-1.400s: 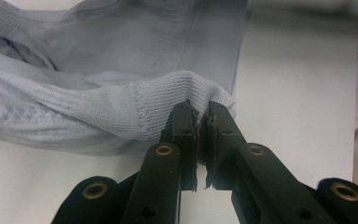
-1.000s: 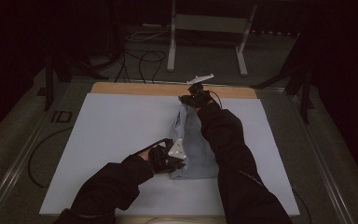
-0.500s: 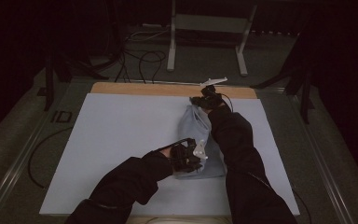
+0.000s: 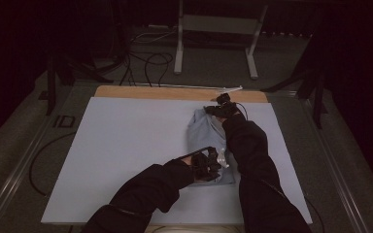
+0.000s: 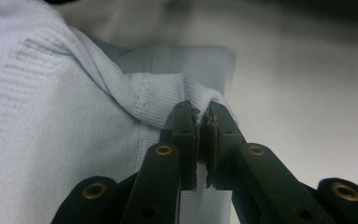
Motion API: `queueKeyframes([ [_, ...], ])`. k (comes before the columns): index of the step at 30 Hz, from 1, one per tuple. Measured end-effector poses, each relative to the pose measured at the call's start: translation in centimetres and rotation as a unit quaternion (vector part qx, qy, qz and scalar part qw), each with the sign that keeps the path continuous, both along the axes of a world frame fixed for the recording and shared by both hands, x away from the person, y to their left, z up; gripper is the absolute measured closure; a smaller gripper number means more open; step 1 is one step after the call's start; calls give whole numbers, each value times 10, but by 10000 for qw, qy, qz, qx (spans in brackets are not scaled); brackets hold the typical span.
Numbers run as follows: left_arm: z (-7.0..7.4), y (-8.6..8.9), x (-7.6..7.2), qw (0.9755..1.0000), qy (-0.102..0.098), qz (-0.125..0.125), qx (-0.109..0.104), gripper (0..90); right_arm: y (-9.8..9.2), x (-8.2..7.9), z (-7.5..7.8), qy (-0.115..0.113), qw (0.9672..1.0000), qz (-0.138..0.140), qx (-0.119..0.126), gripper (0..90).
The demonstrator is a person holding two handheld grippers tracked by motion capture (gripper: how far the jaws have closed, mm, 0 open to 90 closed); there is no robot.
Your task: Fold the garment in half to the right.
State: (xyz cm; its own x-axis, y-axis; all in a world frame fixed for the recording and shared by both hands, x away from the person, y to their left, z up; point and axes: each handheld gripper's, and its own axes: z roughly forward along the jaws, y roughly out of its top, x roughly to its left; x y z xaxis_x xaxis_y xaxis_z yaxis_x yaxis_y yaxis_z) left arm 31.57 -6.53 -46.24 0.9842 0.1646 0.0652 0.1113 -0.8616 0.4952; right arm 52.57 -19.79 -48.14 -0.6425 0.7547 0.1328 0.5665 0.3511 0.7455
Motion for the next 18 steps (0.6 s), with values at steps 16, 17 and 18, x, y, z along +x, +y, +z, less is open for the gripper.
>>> queueKeyframes([
  [16, -20, -13, 10, 9990, 272, 296, -182, 826, -8, -4, 3, 50, 10000, -12, -75, 452],
  [17, -19, -15, 11, 9988, 255, 335, -263, 827, -9, -5, 5, 12, 9999, -40, -91, 429],
  [18, -19, -15, 11, 9988, 255, 335, -263, 831, -9, -6, 7, -29, 9999, -71, -83, 414],
])
